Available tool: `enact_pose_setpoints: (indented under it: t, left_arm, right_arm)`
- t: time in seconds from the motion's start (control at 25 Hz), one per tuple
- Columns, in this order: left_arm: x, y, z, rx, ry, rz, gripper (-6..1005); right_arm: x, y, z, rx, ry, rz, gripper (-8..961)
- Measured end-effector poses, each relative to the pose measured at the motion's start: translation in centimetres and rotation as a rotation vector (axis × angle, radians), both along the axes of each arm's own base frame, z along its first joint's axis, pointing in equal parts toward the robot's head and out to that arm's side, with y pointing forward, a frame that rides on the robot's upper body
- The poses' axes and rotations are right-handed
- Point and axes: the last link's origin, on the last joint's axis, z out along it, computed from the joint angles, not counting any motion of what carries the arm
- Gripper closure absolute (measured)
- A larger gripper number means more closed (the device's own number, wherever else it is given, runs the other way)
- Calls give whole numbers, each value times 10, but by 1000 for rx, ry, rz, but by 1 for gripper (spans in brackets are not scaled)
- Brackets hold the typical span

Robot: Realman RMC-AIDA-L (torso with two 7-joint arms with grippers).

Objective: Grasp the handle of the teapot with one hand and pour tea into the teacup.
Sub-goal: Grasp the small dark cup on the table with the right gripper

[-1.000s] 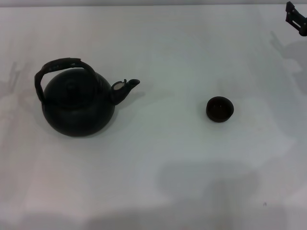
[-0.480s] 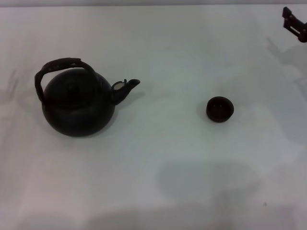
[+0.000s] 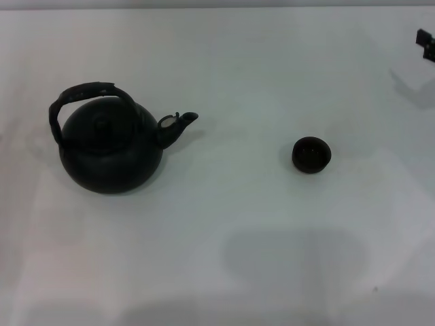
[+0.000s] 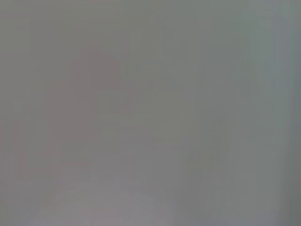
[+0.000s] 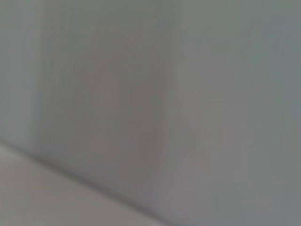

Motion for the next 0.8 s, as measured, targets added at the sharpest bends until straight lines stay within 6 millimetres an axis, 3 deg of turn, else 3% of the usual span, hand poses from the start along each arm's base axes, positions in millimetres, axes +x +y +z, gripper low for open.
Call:
enact_pose_setpoints:
  t: [0.48, 0.6, 0.8]
  left_arm:
    - [2, 3, -5, -18, -5, -2, 309]
    - [2, 2, -6, -23, -4, -4, 309]
    - [3, 1, -10, -36, -4, -8, 309]
  right_arm:
    - [-51, -24, 16, -466, 9, 133, 88]
    - [-61, -27, 8, -555, 1, 140, 88]
    - [-67, -27, -27, -624, -68, 144, 88]
